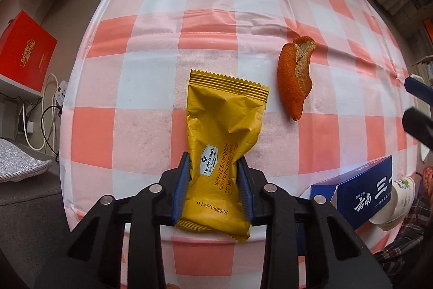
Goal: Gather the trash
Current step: 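Grasp the yellow snack packet with the left gripper, then grasp the dark blue box with the right gripper while the left holds the packet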
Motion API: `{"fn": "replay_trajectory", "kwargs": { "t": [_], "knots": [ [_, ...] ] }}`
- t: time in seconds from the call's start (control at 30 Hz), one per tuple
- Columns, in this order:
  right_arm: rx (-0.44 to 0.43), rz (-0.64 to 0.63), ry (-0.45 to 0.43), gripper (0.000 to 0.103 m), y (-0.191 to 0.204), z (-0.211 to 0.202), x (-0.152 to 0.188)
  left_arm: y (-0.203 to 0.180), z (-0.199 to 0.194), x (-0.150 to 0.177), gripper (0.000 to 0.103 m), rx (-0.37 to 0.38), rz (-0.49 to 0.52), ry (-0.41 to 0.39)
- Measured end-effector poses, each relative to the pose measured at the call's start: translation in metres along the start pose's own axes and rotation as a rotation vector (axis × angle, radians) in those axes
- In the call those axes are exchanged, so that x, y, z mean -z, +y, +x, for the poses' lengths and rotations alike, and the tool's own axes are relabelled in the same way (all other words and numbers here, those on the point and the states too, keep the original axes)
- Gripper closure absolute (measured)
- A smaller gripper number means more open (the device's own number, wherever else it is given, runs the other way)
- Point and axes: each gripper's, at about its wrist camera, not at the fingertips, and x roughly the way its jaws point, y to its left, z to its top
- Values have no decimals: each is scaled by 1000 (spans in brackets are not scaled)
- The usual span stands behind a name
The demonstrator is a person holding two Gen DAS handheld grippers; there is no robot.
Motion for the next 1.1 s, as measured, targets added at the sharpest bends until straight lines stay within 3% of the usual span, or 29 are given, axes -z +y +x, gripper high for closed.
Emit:
{"fn": "replay_trajectory", "kwargs": {
  "t": [0.1, 0.23, 0.4, 0.47, 0.6, 0.87, 1.1],
  "knots": [
    [-82, -221, 72, 7, 30, 0, 12, 9, -15, 0, 72, 19, -34, -31],
    [-52, -517, 155, 7, 71, 9, 41, 20, -34, 2, 72, 38, -76, -71],
    [-59, -638, 275, 7, 91, 38, 60, 21, -40, 2, 72, 51, -85, -84],
    [-44, -642, 311, 8, 92, 51, 62, 20, -39, 0, 72, 46, -82, -80],
    [-56, -556, 311, 49, 83, 55, 51, 17, -34, -7, 72, 36, -88, -84],
    [-27, -399, 135, 50, 62, 21, 19, 13, -48, -12, 72, 46, -98, -167],
    [24, -270, -74, 50, 40, -10, 1, 3, -68, -19, 72, 35, -114, -269]
  ]
}}
